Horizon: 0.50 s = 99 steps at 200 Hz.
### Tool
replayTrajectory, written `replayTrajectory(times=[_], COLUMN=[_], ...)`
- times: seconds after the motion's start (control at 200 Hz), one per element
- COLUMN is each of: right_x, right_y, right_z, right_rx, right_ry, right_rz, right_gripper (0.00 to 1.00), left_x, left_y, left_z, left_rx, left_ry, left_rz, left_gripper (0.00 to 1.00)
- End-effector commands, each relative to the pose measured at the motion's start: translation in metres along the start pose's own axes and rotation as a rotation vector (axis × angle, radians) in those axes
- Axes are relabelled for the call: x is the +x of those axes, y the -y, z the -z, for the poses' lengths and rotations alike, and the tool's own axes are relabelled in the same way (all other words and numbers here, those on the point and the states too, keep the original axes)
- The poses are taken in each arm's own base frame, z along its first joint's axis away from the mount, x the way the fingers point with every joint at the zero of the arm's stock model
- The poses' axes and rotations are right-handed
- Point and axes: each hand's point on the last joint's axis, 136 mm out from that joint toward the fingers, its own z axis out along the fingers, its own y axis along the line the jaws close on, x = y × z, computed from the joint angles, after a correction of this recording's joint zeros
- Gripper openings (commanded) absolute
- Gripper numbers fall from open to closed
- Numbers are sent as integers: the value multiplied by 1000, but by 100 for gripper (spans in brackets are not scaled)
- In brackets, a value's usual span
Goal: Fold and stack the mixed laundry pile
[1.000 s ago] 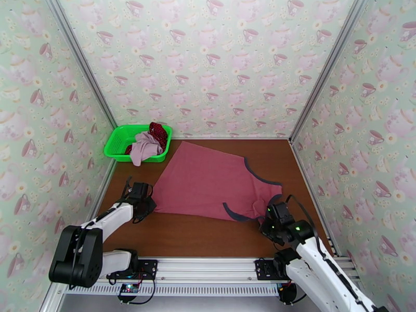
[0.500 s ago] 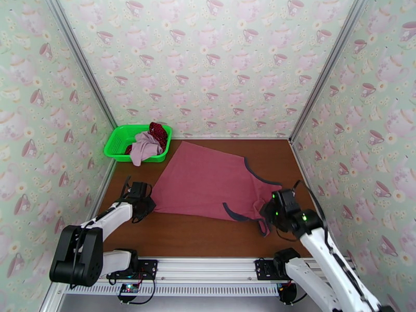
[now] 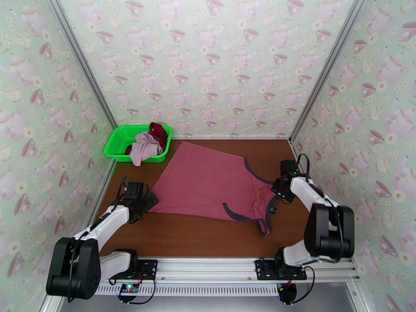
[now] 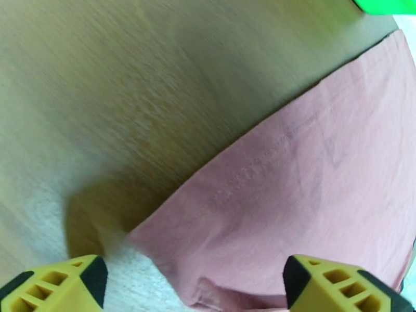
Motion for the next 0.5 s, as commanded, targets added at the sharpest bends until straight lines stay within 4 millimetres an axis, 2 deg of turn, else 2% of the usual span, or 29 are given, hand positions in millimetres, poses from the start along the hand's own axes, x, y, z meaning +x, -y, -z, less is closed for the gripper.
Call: replayTrajectory(times=[0.0,0.135,0.245,0.346,0.491], right_x=[-26,-29,-36,-56,-104], right_y=[-5,-13,-17,-18,-27], right_z=[-14,-40,-53,-63,-76], right_rx=[8,1,17,35,15], right_ry=[33,-34,-57,-53,-7], right_rz=[29,40,73,94,108], right_gripper=[40,19,0,0,0], left_x=[-13,-19,-23,-25,-23], left_y=[2,4,7,8,7], left_z=[13,27,40,51,62], left_rx=[-9,12,22,28,40], left_ry=[40,71,90,98,96], left_rz=[-13,-8,-16,-27,-33], left_gripper=[97,97,98,99,99])
